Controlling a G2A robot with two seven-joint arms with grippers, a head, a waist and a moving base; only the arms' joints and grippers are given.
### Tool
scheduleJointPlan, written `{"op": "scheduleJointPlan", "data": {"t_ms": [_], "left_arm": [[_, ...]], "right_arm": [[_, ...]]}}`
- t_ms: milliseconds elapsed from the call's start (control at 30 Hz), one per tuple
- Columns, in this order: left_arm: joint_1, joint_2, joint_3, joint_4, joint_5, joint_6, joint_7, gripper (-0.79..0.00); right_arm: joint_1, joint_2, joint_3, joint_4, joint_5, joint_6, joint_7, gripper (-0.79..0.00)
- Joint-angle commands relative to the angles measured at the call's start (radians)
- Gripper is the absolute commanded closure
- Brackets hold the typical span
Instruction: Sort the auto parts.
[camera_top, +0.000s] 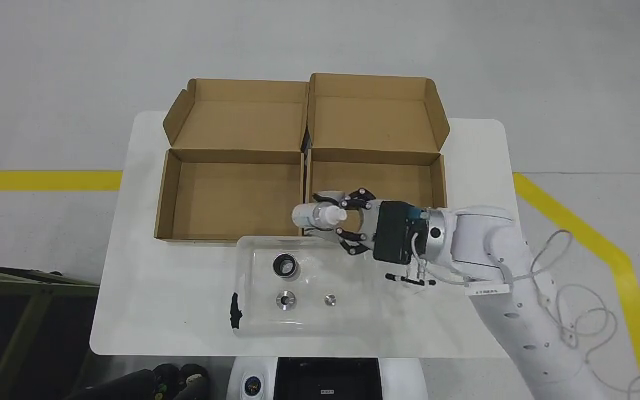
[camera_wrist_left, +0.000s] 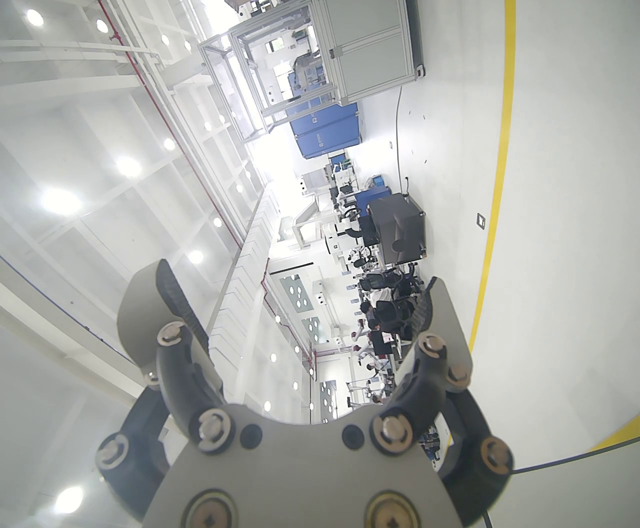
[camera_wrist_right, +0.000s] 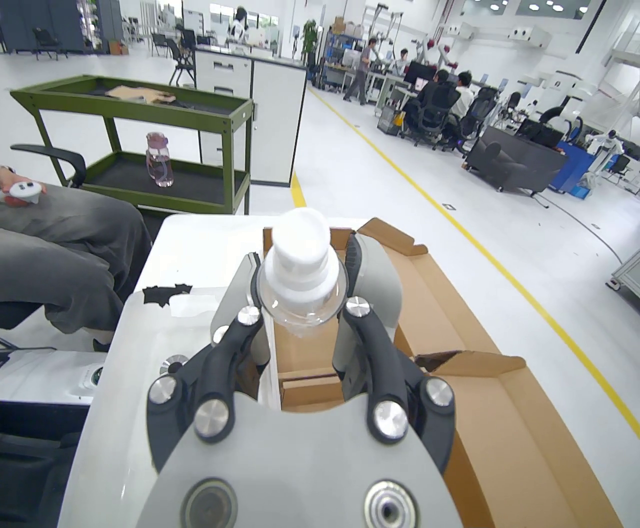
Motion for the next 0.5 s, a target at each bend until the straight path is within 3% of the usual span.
{"op": "scheduleJointPlan", "data": {"t_ms": [0, 467], "left_arm": [[0.0, 0.0, 0.0, 0.0, 0.0, 0.0, 0.0, -0.785], [0.0, 0.0, 0.0, 0.0, 0.0, 0.0, 0.0, -0.785]], "right_arm": [[0.003, -0.001, 0.004, 0.002, 0.004, 0.003, -0.027, 0.0], [0.004, 0.003, 0.038, 0.012, -0.001, 0.028, -0.09, 0.0]]}}
